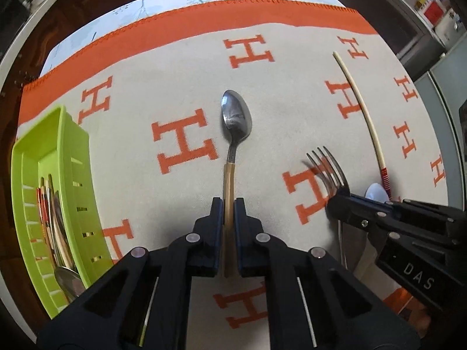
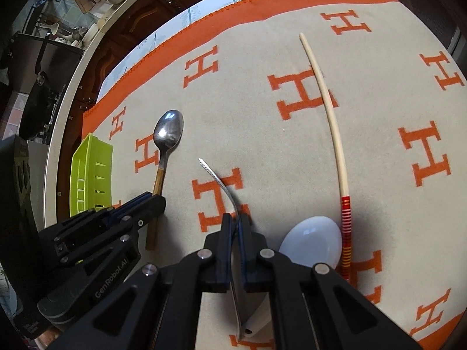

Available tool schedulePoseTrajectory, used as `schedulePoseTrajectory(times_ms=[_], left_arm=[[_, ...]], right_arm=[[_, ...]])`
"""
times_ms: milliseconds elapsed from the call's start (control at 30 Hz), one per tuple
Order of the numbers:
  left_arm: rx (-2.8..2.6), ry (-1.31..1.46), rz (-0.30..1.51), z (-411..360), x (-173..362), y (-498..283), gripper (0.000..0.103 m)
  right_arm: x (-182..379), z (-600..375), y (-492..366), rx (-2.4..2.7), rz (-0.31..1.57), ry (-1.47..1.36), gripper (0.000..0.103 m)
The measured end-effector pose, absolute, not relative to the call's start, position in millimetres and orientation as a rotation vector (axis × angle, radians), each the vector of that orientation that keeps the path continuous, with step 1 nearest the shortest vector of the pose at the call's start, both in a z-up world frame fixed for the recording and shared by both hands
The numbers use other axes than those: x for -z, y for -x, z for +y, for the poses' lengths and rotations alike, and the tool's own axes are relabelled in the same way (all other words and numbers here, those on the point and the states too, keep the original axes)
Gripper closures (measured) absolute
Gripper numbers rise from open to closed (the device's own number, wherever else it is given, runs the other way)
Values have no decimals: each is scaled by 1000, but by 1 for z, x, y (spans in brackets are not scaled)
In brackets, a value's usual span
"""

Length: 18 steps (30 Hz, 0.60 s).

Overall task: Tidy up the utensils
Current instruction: 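Grasp the wooden-handled spoon with the left tool while the right tool grasps the steel fork, then carry the spoon and fork into the green tray and open both tools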

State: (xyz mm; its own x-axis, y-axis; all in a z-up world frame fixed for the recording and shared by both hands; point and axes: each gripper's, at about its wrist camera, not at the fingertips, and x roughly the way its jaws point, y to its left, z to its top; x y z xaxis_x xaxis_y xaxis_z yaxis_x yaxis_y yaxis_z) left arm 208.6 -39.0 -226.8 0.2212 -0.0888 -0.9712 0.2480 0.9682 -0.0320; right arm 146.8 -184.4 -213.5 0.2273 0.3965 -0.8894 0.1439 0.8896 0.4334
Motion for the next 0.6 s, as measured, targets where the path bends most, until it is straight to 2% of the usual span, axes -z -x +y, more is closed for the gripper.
schedulePoseTrajectory(times_ms=[133, 467, 600], left_arm=[[230, -91, 1316, -32, 222, -198, 98], [211, 10, 1158, 8, 161, -148, 98], [200, 19, 1178, 27, 161, -132, 98]], right_arm=[[214, -189, -144, -186, 1344, -517, 100], [192, -179, -130, -238, 1315, -560, 101], [184, -165, -129, -257, 1312, -533, 101]])
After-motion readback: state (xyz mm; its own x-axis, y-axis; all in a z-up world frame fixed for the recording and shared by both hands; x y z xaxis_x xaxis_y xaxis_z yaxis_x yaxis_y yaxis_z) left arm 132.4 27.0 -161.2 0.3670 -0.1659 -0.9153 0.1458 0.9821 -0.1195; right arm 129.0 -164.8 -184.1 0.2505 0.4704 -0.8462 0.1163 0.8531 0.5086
